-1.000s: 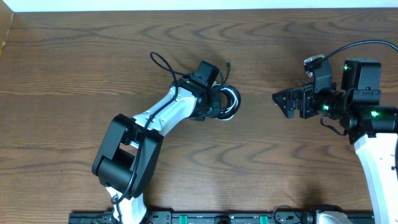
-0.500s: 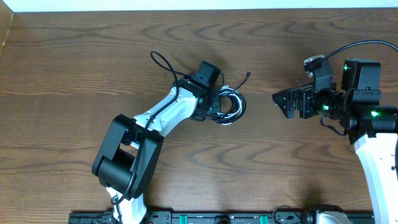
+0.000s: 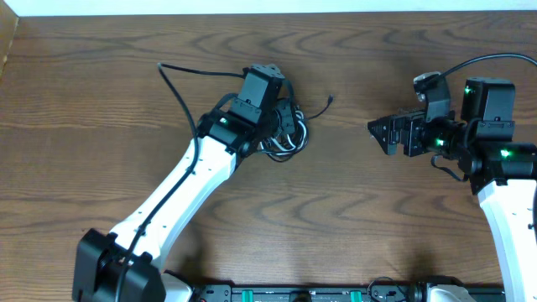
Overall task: Untangle cables
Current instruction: 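Lower the left gripper onto the black-white cable coil and grasp it, then reach the right gripper into the coil and grasp a black cable loop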
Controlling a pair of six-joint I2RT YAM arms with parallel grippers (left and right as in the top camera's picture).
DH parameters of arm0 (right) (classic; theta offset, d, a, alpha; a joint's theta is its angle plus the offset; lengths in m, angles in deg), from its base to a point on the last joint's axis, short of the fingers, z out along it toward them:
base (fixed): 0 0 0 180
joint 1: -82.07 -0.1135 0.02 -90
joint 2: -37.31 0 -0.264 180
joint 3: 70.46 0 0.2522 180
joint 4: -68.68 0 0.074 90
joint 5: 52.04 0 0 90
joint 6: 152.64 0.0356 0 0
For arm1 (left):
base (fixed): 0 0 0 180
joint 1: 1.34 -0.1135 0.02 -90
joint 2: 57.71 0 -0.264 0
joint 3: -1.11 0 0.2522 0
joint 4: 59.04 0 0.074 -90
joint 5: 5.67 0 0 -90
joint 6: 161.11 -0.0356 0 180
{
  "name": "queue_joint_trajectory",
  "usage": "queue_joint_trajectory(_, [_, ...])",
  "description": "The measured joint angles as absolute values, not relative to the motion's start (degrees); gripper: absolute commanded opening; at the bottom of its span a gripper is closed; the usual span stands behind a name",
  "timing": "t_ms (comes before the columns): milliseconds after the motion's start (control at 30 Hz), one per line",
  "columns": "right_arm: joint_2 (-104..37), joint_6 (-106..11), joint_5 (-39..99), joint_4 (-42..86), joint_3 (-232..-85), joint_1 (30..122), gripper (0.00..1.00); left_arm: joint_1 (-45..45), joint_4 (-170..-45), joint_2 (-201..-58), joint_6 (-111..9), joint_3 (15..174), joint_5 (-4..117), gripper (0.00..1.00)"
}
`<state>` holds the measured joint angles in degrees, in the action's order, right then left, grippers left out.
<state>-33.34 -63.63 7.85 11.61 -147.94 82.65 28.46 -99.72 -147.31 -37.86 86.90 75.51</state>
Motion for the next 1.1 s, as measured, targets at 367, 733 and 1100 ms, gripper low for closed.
queue_joint_trajectory(367, [-33.9,-60.8,8.0,12.8,-147.9,79.8,0.98,28.5,-99.5,-146.9,-30.4,86.9,75.1,0.07])
queue_joint_trajectory(733, [-41.6,-54.4,8.0,14.7,-147.9,74.7,0.95,28.5,-95.0,-146.9,-17.2,86.9,75.0,0.07])
queue_joint_trajectory(1100, [-45.0,-43.8,14.6,15.1,-147.9,73.3,0.89,26.6,-93.2,-146.8,-8.1,86.9,74.8,0.08])
